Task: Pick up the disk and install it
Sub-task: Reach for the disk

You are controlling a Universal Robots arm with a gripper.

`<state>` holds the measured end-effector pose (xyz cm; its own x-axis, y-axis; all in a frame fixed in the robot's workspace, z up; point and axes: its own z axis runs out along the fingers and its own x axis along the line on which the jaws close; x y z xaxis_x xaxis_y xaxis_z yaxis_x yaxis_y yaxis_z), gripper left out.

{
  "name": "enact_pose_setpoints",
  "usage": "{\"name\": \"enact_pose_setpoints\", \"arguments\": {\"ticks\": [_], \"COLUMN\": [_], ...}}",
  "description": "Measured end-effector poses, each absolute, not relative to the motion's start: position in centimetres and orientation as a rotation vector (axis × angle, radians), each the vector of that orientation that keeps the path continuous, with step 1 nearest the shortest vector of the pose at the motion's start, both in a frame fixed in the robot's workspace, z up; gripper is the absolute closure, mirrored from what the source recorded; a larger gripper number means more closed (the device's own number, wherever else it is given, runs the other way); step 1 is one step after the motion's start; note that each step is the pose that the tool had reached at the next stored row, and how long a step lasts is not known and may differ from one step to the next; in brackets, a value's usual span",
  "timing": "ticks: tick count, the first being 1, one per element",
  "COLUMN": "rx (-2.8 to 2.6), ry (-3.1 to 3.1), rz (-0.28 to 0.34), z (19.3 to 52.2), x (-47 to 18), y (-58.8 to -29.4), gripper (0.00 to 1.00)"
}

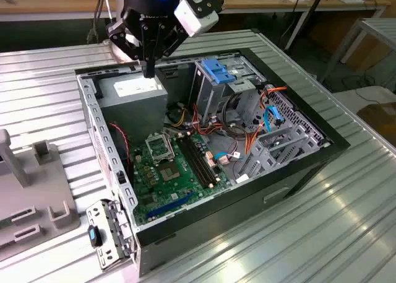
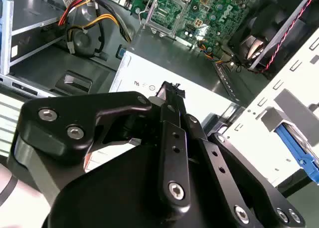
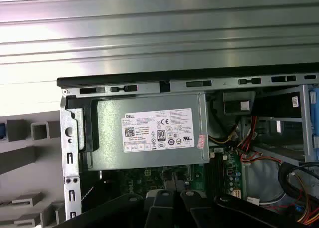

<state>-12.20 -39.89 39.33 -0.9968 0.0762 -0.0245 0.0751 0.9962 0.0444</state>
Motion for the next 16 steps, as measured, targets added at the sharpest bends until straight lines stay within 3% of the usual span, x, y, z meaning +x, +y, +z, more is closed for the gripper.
{"name": "enact_pose_setpoints", "arguments": {"ticks": [16], "rx": [0.118], "ry": [3.112], "rz": [0.068], "z": [39.33], "x": [-12.63], "y": [-39.89], "gripper": [0.89]}}
